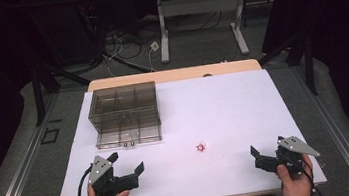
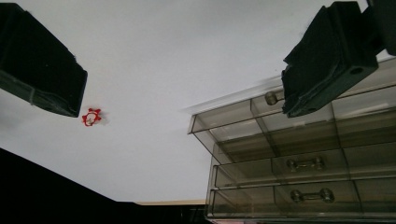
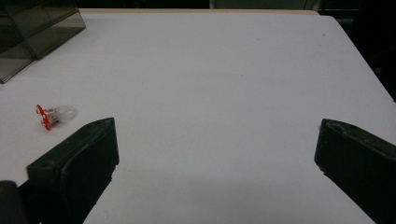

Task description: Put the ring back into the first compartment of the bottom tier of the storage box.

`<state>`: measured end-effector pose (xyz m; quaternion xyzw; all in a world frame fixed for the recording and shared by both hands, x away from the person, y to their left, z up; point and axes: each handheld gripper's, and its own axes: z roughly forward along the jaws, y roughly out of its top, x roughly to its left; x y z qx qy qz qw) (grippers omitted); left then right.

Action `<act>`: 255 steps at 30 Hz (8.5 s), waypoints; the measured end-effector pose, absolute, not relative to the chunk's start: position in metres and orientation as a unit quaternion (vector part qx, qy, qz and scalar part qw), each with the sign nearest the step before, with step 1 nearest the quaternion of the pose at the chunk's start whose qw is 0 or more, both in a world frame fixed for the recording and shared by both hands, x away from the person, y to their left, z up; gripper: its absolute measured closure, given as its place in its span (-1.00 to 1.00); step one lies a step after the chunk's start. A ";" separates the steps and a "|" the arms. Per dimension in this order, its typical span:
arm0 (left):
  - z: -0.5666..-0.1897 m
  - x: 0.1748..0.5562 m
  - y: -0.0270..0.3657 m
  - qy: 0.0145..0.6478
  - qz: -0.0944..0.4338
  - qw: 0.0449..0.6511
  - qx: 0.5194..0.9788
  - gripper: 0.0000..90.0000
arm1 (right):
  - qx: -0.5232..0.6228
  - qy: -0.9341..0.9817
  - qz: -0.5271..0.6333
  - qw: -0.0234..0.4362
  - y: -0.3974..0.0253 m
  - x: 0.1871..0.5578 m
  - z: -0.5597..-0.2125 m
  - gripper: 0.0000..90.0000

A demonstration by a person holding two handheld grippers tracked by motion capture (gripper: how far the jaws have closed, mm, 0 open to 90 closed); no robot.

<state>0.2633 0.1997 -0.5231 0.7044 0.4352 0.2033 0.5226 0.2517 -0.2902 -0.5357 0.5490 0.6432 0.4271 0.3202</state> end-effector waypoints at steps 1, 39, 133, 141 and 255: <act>-0.523 0.264 0.198 0.436 0.202 0.525 0.702 -0.99 | 0.547 0.645 0.429 0.316 -0.291 0.252 -0.536 -1.00; -0.497 0.294 0.156 0.393 0.197 0.525 0.729 -0.99 | 0.548 0.639 0.439 0.315 -0.291 0.253 -0.538 -1.00; -0.494 0.347 0.045 0.351 0.142 0.487 0.787 -0.85 | 0.553 0.636 0.441 0.311 -0.297 0.256 -0.539 -0.99; -0.499 0.348 0.037 0.350 0.140 0.479 0.792 -0.68 | 0.554 0.635 0.441 0.309 -0.297 0.256 -0.539 -0.99; -0.558 0.354 0.002 0.393 0.043 0.386 0.833 0.41 | 0.554 0.638 0.439 0.305 -0.298 0.258 -0.541 -0.92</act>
